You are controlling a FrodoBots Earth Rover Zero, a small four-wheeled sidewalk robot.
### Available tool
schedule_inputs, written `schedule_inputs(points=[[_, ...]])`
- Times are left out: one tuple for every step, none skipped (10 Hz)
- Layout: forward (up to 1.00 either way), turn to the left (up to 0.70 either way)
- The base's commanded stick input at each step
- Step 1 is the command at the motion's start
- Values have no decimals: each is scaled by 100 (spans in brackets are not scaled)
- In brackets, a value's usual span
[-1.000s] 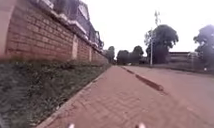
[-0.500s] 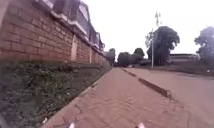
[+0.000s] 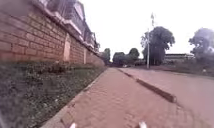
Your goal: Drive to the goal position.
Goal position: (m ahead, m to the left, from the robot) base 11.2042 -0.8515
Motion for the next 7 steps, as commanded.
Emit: schedule_inputs(points=[[70,0],[70,0],[70,0],[70,0],[70,0],[70,0],[70,0]])
